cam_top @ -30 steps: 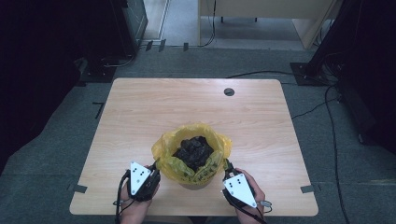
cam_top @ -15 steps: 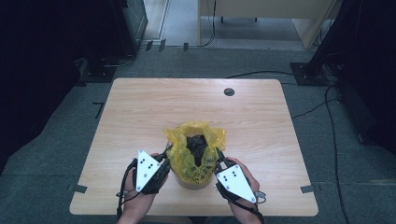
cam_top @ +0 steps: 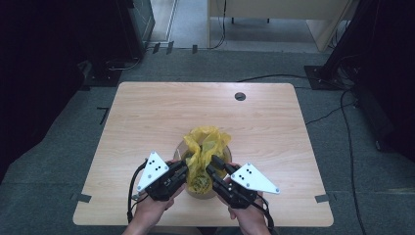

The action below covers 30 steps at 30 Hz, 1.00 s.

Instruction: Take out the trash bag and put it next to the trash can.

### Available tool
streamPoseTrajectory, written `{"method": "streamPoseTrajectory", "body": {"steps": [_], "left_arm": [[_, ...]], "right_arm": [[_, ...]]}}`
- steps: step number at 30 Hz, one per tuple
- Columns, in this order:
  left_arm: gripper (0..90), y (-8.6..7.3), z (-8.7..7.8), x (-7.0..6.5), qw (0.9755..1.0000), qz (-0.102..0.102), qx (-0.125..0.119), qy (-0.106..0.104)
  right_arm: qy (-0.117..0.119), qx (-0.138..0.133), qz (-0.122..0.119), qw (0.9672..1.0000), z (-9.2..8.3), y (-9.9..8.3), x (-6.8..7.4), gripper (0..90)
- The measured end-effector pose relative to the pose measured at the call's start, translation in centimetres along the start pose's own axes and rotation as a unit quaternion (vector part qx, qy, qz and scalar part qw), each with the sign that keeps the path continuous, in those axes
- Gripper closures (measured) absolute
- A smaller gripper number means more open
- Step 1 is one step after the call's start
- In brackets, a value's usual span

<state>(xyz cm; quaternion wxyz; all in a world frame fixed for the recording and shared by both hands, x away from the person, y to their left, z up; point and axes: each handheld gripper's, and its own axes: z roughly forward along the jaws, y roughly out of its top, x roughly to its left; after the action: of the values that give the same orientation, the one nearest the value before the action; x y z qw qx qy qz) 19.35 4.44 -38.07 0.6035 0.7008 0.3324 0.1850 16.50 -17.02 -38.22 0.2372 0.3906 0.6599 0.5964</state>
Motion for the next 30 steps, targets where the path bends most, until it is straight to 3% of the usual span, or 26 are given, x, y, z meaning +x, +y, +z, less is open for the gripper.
{"method": "streamPoseTrajectory", "body": {"steps": [4,8,13,18,22,25,30], "left_arm": [[88.0,0.0,-0.4,0.1,1.0000,0.004,0.003,0.000],[88.2,0.3,-0.9,0.4,0.9999,-0.015,0.000,-0.008],[88.3,0.6,-1.2,0.6,0.9997,-0.021,-0.001,-0.008],[88.7,0.7,-1.4,0.7,0.9996,-0.027,-0.003,-0.010],[88.7,0.9,-1.6,0.6,0.9994,-0.030,-0.004,-0.016],[88.8,1.0,-1.8,0.4,0.9992,-0.033,-0.001,-0.024],[88.8,1.1,-1.8,0.1,0.9981,-0.044,0.004,-0.042]], "right_arm": [[0.009,0.012,-0.001,0.9999,-0.4,0.1,0.6,57.3],[0.007,0.024,0.007,0.9996,-0.4,0.0,1.2,49.5],[-0.001,0.053,0.019,0.9984,0.5,-0.6,2.3,37.9],[-0.002,0.058,0.007,0.9983,1.2,-1.1,3.3,34.6],[-0.005,0.063,0.002,0.9980,1.7,-1.3,3.9,24.1],[-0.015,0.068,-0.010,0.9975,2.1,-1.5,4.5,17.3],[-0.047,0.069,-0.033,0.9959,3.0,-1.7,5.0,16.9]]}}
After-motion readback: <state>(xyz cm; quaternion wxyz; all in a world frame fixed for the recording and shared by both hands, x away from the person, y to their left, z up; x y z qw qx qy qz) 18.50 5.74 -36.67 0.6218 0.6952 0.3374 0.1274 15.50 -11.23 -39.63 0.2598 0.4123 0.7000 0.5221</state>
